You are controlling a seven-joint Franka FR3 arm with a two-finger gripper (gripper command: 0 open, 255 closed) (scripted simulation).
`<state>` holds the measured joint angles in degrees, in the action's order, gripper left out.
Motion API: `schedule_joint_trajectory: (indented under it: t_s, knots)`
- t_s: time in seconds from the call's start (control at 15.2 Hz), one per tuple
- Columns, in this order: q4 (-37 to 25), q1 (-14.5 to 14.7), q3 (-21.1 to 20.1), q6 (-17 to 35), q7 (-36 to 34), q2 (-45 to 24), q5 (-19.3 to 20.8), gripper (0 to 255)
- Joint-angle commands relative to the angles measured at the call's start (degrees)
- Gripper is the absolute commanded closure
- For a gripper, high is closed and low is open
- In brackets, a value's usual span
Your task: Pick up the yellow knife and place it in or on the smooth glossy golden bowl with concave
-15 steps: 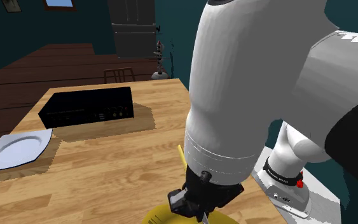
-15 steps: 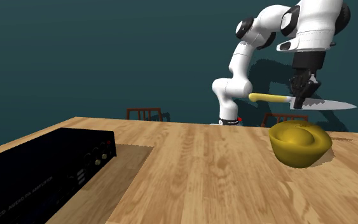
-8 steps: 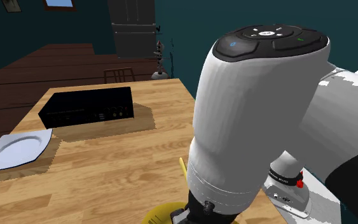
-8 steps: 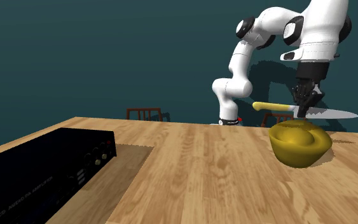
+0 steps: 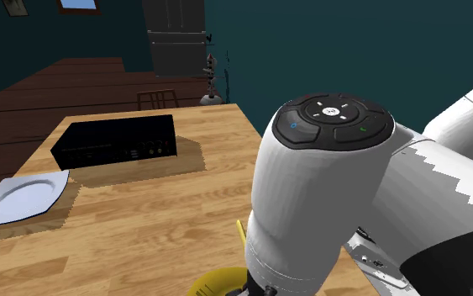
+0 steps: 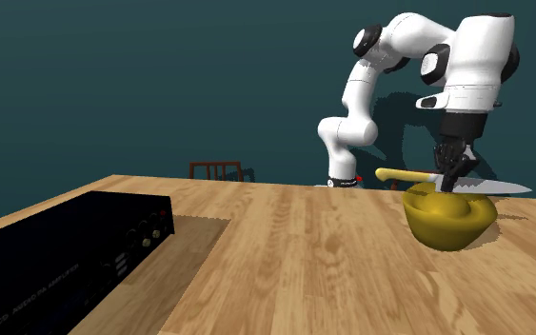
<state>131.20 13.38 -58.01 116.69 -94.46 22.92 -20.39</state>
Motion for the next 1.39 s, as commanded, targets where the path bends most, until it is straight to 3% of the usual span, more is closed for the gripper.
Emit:
schedule_joint_trajectory:
  t_s: [0.0,0.33,0.4,0.73,0.99,1.32]
  knots:
    - [0.1,-0.1,-0.2,0.3,0.0,-0.1,0.0,255]
    - [0.1,-0.1,-0.2,0.3,0.0,-0.1,0.0,255]
    - [0.1,-0.1,-0.1,0.3,0.0,-0.1,0.0,0]
    - [0.1,-0.1,-0.1,0.3,0.0,-0.1,0.0,0]
    - [-5.2,1.0,3.5,-7.5,0.5,2.4,0.0,0]
    - [-5.2,1.1,3.5,-7.5,0.5,2.4,0.0,0]
